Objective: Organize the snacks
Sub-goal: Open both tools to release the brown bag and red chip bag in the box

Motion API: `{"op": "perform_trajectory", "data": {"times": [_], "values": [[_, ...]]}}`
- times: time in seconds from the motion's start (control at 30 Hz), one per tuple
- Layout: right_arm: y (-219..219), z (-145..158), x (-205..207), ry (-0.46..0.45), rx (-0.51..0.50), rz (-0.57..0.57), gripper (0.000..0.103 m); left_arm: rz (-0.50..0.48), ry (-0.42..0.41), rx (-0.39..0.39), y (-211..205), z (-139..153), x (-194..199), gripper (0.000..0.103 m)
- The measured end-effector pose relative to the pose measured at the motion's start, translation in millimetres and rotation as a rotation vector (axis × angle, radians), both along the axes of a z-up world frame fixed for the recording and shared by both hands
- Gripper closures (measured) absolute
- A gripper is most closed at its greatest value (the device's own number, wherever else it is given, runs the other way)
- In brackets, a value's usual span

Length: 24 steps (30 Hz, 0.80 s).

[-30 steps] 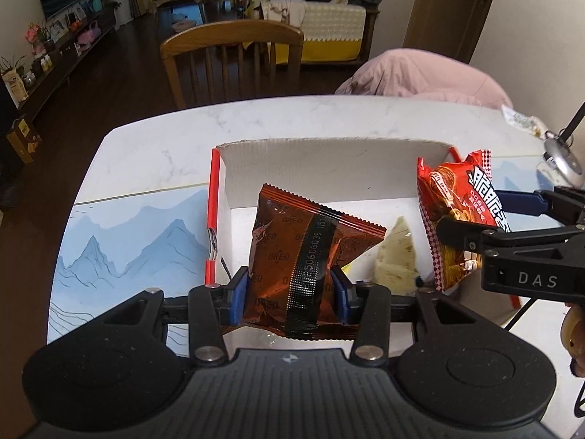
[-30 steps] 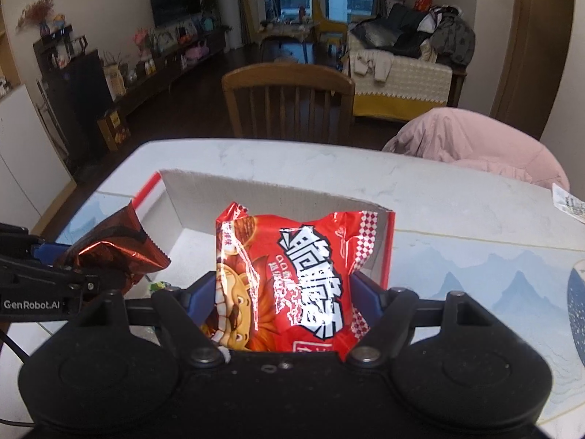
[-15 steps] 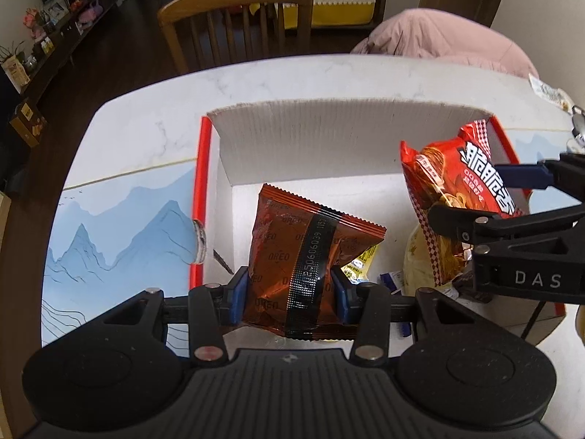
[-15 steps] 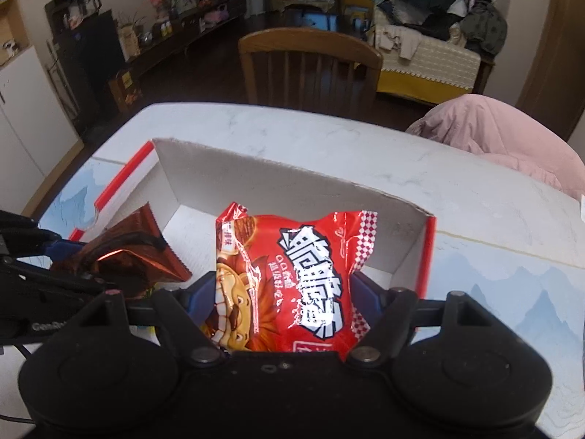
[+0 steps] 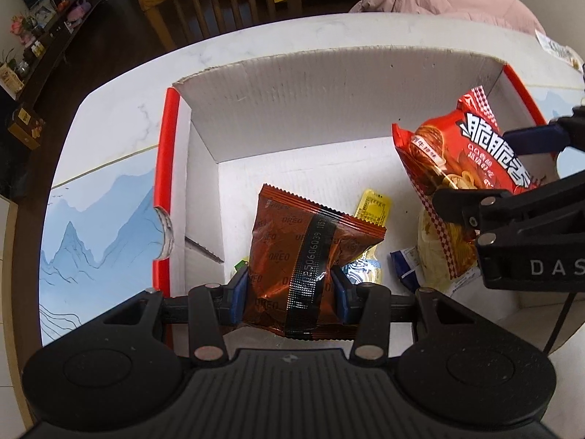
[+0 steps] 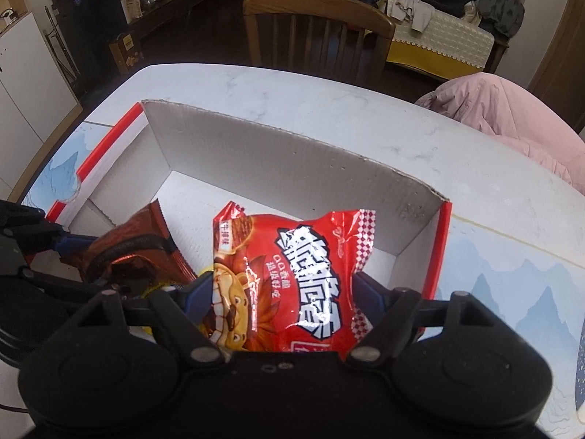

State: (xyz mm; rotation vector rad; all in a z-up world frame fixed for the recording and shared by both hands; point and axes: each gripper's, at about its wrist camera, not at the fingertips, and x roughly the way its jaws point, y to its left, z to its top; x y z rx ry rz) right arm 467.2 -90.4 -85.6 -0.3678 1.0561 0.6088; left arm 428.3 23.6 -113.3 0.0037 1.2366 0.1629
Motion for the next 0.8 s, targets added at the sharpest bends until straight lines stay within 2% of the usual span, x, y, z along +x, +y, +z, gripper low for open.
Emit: {"op": "perform_trajectory", "data": {"times": [0.17,0.23,0.33,0.57,0.8], "values": [[-1,0,2,-0.003,0.000,-0.014,0.017,-0.004,0.012,0.003,-4,-4,1,0.058],[-3,1,1,-0.007,0.006,-0.012,0.020,-0.002,0.014,0.003,-5,-5,3,0.058],[-3,4,0,-0.014,0.017,-0.015,0.018,0.006,0.009,-0.006,-4,-5,1,0.058],[-10,14,-8,-0.036,0.039,-0.025,0.017,0.022,-0.036,-0.038,4,7,-9,0.055],[-24,37,-25,-0.071,0.098,-0.045,0.014,0.022,-0.106,-0.086,3,29,-28,0.053]]}}
